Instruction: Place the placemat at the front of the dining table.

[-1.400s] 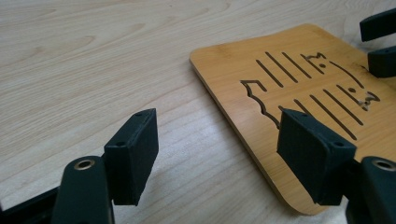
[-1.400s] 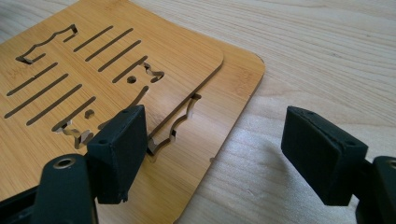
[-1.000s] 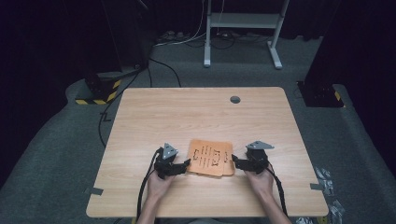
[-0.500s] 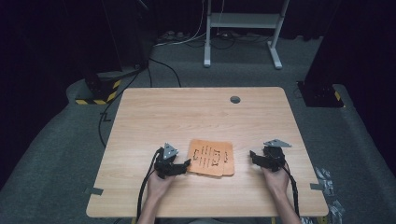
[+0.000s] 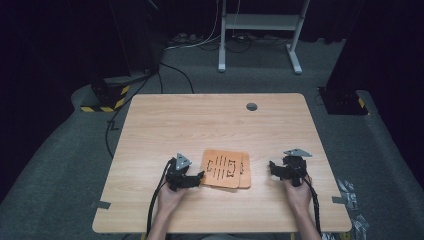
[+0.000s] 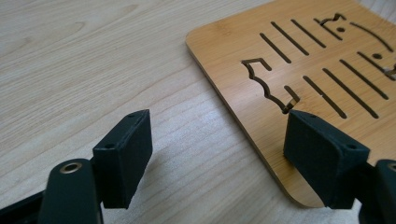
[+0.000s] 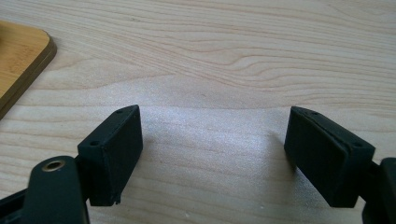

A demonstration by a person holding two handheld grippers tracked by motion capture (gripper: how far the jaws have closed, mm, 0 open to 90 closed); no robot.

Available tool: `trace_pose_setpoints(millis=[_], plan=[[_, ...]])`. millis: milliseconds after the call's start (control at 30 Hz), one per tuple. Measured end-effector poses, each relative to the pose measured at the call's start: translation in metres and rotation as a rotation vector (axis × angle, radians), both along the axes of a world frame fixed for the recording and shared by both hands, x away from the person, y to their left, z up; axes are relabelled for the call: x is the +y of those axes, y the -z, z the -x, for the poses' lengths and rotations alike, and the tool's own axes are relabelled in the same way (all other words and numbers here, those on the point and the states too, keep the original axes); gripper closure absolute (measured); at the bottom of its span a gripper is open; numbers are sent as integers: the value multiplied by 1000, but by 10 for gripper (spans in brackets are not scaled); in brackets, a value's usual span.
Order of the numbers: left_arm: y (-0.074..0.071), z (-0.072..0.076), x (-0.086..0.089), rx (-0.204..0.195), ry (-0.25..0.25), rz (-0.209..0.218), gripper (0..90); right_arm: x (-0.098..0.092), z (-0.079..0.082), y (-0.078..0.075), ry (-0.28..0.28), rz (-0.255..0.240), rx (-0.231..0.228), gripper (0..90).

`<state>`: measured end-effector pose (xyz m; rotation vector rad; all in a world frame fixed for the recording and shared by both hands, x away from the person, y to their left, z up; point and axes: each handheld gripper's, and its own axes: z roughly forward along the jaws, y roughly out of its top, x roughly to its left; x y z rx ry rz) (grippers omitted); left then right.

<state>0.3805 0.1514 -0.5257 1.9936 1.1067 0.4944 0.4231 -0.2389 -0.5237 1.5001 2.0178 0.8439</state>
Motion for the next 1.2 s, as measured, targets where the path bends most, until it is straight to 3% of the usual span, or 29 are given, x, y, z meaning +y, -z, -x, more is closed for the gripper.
trace_pose_setpoints(millis=[100,367,400,467,533,733,767,833,1033,1067,1200], plan=[[0,0,0,4,3,-15,237,0,0,0,1,0,0,194],[0,-1,0,15,-3,-7,231,0,-1,0,-5,0,-2,194],[0,-1,-1,16,-5,-8,231,0,0,-1,-11,-6,20,194],[0,-1,-1,14,1,-16,231,0,-1,0,-11,4,-3,190],[0,-1,-1,14,1,-17,229,1,-2,0,-10,-1,3,184],[0,-2,-1,21,-5,-11,226,0,-2,0,-23,-2,3,182],[0,-2,-1,25,-12,-10,224,-1,1,-1,-47,-10,28,182],[0,-3,0,26,-10,-10,221,-2,0,0,-50,-3,10,182],[0,-4,0,37,-15,-1,213,-3,0,-2,-67,-11,31,183],[1,-4,0,35,-14,2,213,-3,-1,0,-59,-10,13,184],[1,-4,1,46,-19,8,211,-3,0,-1,-62,-4,17,199]])
